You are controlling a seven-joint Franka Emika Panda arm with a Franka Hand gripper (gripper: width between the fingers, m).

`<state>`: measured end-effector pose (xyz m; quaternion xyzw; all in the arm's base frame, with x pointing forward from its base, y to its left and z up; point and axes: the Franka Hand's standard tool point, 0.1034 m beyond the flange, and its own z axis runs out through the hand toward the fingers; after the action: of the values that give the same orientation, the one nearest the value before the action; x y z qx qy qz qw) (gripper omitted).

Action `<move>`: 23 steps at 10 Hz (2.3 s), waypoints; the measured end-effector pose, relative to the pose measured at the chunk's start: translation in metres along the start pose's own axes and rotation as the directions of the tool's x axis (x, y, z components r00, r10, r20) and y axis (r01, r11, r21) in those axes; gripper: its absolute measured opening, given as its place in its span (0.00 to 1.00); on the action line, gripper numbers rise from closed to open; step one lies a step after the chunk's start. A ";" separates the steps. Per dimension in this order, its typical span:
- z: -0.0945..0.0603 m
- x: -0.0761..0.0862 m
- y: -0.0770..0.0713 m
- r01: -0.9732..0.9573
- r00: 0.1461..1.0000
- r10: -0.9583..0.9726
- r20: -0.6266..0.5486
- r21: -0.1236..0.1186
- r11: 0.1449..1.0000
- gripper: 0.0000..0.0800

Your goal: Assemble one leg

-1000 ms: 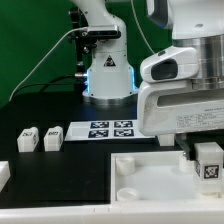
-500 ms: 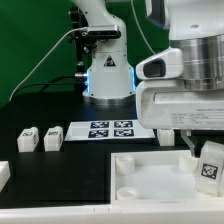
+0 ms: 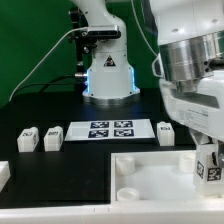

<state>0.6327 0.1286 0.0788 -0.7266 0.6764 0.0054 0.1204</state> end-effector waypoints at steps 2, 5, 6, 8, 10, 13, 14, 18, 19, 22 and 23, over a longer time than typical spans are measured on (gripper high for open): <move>0.000 -0.002 0.000 -0.043 0.999 0.043 0.011 0.002 0.999 0.40; -0.001 0.003 0.001 0.205 0.979 -0.205 0.017 -0.011 0.979 0.78; -0.001 0.005 0.003 0.404 0.915 -0.404 0.024 -0.032 0.914 0.80; -0.002 0.006 0.002 0.661 0.750 -0.661 0.019 -0.033 0.750 0.80; -0.001 0.008 0.002 0.824 0.566 -0.824 0.024 -0.033 0.565 0.81; 0.003 0.010 0.000 0.990 0.078 -0.992 0.100 -0.126 0.065 0.81; 0.003 0.010 0.000 0.988 0.100 -0.990 0.097 -0.124 0.088 0.81; 0.003 0.010 0.000 0.935 0.339 -0.939 0.067 -0.137 0.328 0.37; 0.003 0.011 0.000 0.892 0.439 -0.897 0.052 -0.143 0.428 0.37; 0.005 0.014 0.002 0.560 0.822 -0.568 -0.035 -0.131 0.818 0.37; 0.005 0.015 0.002 0.409 0.907 -0.417 -0.056 -0.112 0.905 0.37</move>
Offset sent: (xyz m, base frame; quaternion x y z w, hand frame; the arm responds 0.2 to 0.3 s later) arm 0.0000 0.0000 0.0000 0.0000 0.0000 0.0000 1.0000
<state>0.6322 0.1148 0.0714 -0.8580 0.5102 -0.0157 0.0566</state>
